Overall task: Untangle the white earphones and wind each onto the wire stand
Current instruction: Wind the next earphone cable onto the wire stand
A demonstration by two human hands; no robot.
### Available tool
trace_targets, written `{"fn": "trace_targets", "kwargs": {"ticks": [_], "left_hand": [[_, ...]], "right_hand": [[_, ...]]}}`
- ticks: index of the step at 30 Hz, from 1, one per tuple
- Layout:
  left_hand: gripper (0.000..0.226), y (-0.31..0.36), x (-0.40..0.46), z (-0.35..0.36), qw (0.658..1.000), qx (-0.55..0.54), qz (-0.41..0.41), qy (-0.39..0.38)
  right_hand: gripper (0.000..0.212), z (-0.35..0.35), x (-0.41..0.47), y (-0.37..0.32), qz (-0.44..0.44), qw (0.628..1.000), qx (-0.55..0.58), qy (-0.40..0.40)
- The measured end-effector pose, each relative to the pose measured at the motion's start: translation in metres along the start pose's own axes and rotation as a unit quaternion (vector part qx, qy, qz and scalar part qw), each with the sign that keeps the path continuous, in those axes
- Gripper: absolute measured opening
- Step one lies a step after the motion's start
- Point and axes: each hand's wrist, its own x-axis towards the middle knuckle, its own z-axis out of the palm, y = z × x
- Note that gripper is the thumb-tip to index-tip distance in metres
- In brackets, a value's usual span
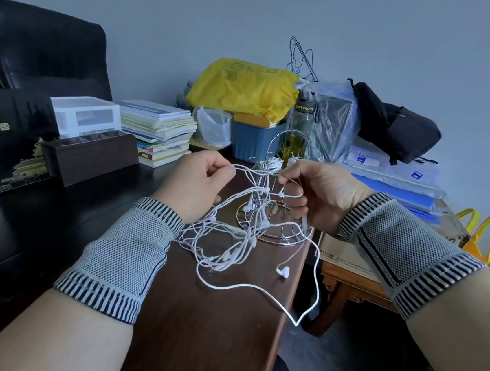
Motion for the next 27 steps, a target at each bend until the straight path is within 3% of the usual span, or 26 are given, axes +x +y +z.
{"fn": "trace_targets", "kwargs": {"ticks": [7, 18, 23, 27], "left_hand": [[0.015, 0.000, 0.001, 0.003, 0.990, -0.131, -0.048, -0.025], [0.020, 0.002, 0.002, -0.002, 0.981, -0.189, -0.039, -0.019], [0.023, 0.005, 0.003, -0.001, 0.962, -0.266, -0.064, -0.007], [0.026, 0.003, 0.003, -0.002, 0.966, -0.253, -0.060, 0.001]], "right_hand": [[0.018, -0.001, -0.001, 0.002, -0.004, 0.999, -0.048, 0.019], [0.014, -0.005, 0.001, 0.002, -0.016, 0.998, -0.037, 0.052], [0.014, -0.009, 0.003, 0.007, -0.024, 0.996, -0.039, 0.075], [0.010, -0.013, 0.004, 0.009, -0.038, 0.995, -0.046, 0.086]]}}
